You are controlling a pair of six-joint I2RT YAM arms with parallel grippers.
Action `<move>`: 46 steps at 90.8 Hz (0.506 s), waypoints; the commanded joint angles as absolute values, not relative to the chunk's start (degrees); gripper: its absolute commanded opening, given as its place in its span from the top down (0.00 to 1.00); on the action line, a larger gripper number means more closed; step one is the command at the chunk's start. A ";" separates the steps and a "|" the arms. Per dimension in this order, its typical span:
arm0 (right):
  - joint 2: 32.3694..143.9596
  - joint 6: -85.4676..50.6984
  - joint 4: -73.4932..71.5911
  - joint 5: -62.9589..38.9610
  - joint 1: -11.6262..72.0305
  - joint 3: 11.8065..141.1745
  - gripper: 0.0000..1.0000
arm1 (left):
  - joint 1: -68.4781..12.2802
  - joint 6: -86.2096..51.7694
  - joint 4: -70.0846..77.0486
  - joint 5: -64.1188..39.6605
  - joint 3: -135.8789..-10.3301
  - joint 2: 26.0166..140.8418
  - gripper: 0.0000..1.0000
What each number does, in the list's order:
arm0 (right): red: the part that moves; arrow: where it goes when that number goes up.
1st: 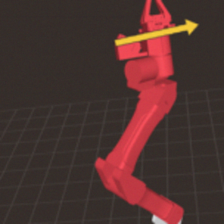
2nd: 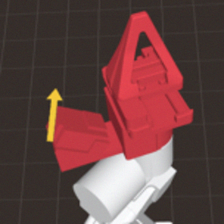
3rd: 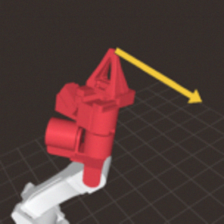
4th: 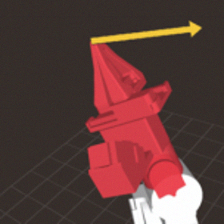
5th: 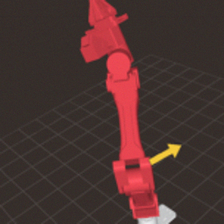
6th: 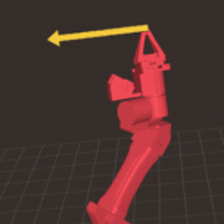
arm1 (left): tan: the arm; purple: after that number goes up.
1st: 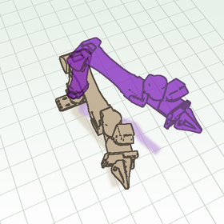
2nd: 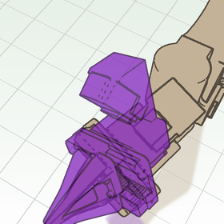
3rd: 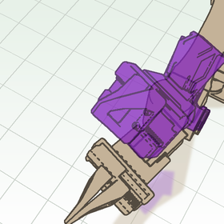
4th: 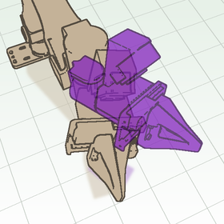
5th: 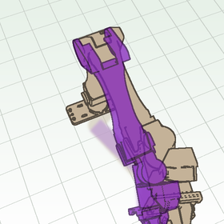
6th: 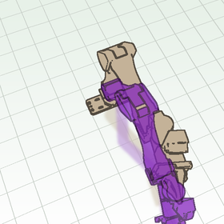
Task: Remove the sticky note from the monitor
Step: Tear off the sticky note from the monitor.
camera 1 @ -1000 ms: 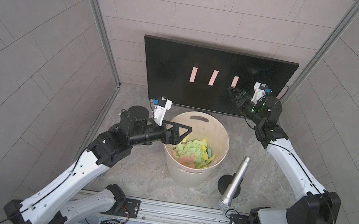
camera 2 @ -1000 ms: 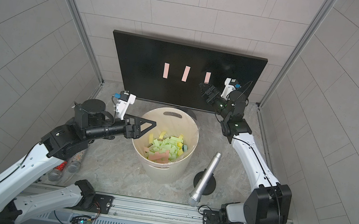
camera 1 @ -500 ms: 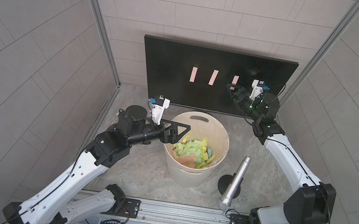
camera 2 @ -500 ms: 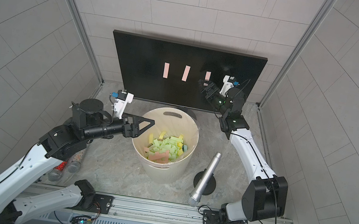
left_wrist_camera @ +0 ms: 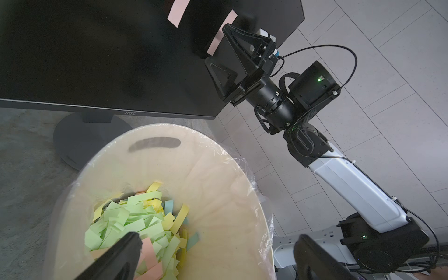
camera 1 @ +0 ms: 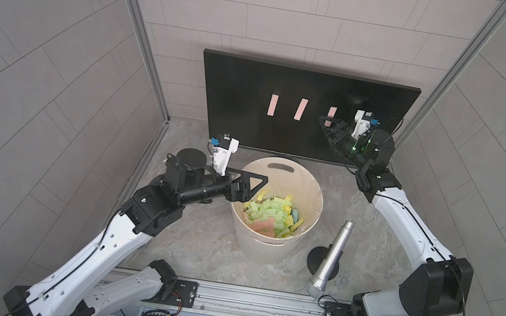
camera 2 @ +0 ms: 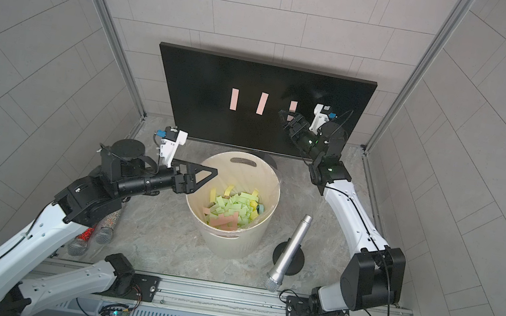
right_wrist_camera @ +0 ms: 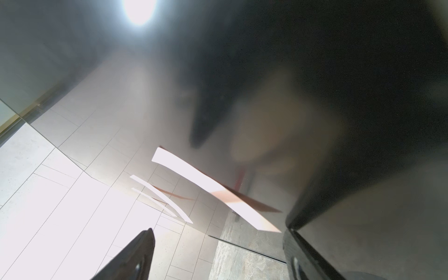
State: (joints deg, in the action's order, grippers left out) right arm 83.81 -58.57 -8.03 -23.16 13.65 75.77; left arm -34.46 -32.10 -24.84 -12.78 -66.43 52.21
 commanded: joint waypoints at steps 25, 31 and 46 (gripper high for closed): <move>82.41 -58.40 -11.68 -21.31 13.43 77.52 0.20 | -33.94 -31.81 -23.99 -13.20 -65.70 50.95 0.00; 82.21 -58.55 -11.68 -21.25 13.44 77.52 0.21 | -34.00 -31.82 -23.99 -13.28 -65.64 50.85 0.00; 81.92 -58.93 -11.77 -21.22 13.32 77.76 0.25 | -33.85 -31.90 -23.99 -13.27 -65.68 50.70 0.00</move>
State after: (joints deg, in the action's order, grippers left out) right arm 83.74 -59.05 -8.62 -22.90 13.63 75.77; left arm -34.35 -32.12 -24.82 -12.82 -66.35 51.62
